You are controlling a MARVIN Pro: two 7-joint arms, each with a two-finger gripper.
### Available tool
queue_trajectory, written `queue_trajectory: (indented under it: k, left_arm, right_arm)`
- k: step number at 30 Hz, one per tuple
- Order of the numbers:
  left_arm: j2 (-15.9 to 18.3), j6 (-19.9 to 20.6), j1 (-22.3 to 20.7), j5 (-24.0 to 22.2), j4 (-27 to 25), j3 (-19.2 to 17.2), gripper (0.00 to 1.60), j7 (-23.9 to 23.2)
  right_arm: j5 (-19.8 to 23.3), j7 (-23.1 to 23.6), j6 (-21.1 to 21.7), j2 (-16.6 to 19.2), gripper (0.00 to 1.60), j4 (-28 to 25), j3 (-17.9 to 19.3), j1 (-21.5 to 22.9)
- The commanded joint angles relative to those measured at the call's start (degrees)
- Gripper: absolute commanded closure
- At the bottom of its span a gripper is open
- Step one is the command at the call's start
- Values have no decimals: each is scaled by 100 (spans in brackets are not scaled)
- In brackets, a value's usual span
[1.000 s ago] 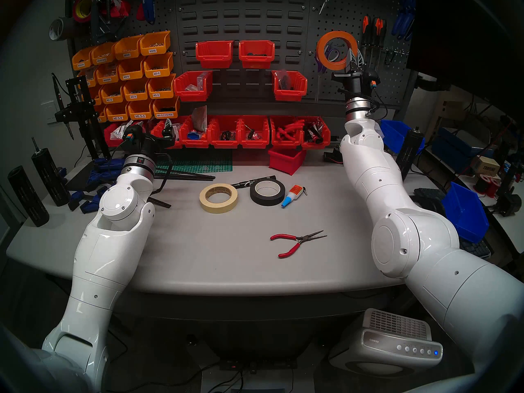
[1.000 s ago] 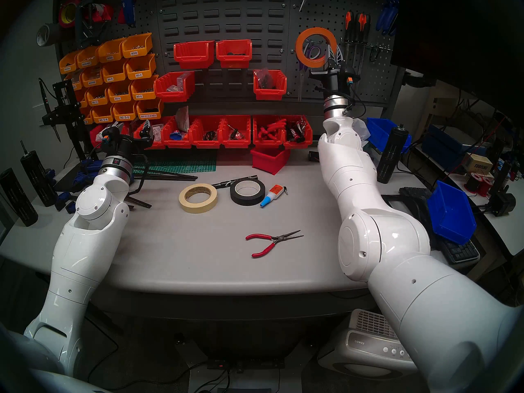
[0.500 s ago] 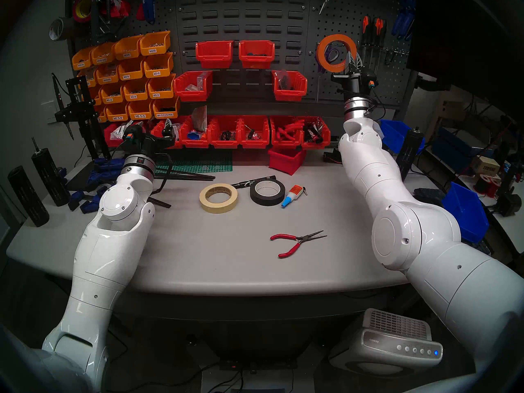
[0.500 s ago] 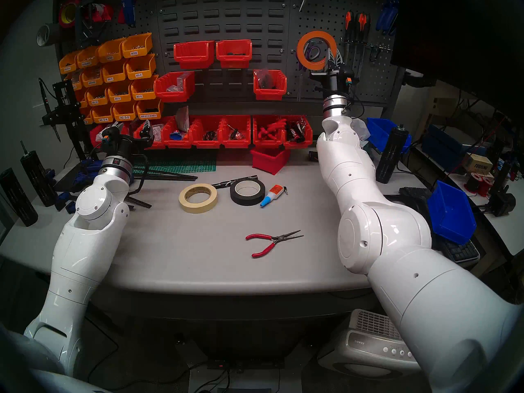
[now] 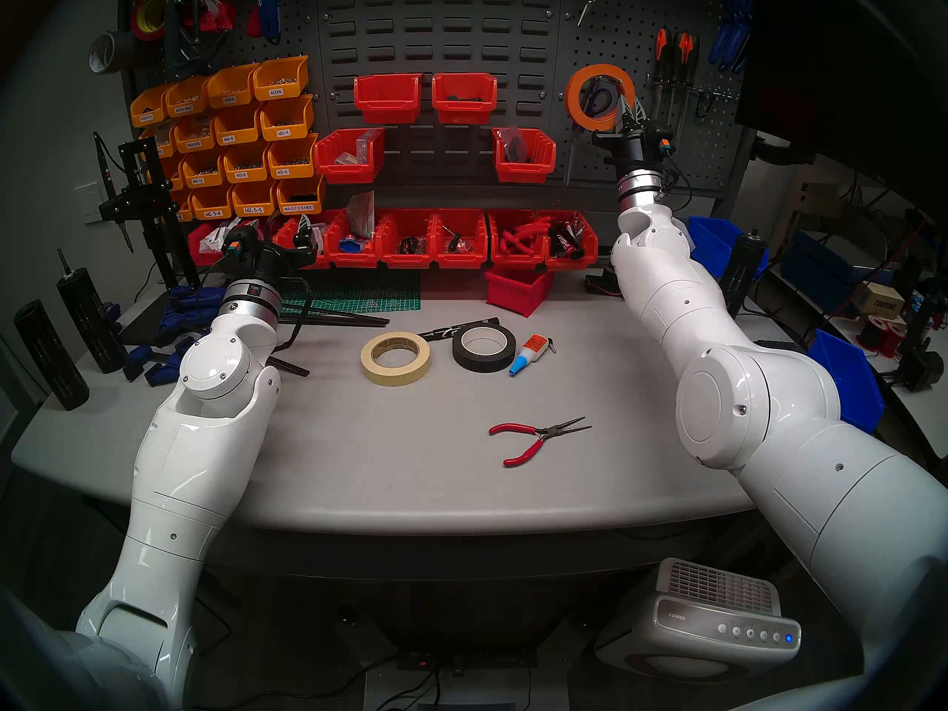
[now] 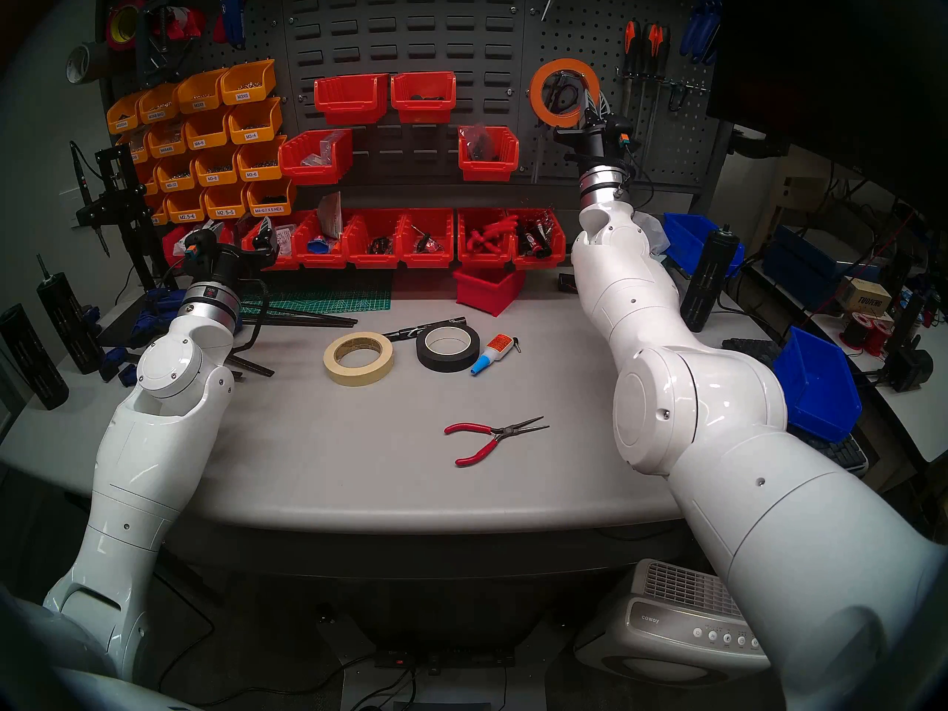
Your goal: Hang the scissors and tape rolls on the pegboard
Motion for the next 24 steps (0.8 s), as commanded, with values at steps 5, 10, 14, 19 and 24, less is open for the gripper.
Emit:
queue_trajectory:
  k: [5,10,14,19,24]
  left_arm:
    - [11,-82,-200,2,-172,-50,0,-9]
    - [11,-83,-201,2,-172,-50,0,-9]
    - [11,-82,-200,2,-172,-50,0,-9]
    - [12,-80,-199,2,-171,-50,0,-9]
    - [12,-79,-199,2,-170,-50,0,-9]
  right_arm:
    - [-33,2,122,95,160,280,-16,707]
    - [-46,4,168,111,160,460,-17,785]
    - [-71,-1,218,108,160,619,-24,882]
    - [-122,-20,308,105,160,795,-44,1021]
    - [-160,-76,368,77,160,944,-64,1118]
